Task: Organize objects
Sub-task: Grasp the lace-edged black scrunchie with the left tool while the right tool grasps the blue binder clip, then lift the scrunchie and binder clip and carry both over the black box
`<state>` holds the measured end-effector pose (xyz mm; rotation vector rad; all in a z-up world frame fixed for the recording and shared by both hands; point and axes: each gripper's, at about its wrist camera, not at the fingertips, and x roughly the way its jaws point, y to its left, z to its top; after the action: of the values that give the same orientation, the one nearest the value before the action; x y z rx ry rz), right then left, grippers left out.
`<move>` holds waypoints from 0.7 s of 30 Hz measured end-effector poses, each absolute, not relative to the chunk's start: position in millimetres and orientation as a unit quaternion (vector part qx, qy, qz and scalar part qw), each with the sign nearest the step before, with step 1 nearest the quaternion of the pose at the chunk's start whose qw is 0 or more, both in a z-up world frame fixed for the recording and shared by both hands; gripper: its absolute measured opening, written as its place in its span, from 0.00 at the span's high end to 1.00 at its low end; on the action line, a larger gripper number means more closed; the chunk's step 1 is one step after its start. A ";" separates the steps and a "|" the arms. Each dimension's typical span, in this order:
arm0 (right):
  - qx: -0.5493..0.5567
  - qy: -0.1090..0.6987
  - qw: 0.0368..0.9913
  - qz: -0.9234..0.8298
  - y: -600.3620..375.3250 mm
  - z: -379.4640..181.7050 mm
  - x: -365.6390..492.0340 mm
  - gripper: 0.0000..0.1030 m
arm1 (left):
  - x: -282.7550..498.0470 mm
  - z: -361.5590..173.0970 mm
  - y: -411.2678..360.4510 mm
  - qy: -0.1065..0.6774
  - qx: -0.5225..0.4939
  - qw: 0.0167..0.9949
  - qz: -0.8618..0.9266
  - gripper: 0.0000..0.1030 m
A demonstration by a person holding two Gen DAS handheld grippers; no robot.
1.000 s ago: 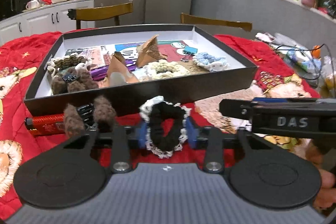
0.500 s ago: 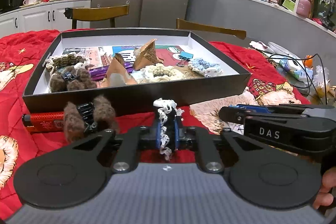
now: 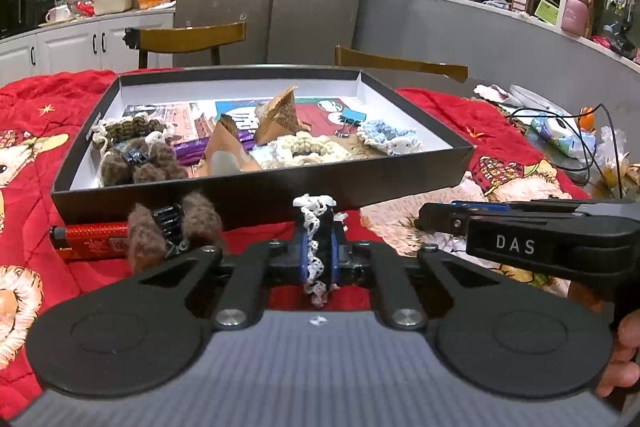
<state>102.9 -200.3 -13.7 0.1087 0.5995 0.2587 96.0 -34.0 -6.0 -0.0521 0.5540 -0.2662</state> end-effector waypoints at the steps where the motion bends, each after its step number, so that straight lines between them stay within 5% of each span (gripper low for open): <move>1: 0.056 0.290 0.946 0.130 -200.8 -12.6 101.8 0.73 | 94.5 -5.4 -34.2 0.269 -0.025 0.954 -0.131 0.88; 21: 0.101 0.262 0.947 0.154 -208.9 -2.0 93.6 0.73 | 73.9 3.8 -41.4 0.213 0.003 0.969 -0.129 0.88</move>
<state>93.6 -208.9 -2.0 0.2058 0.5341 0.3125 73.9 -41.4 3.8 0.0067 0.4299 -0.2602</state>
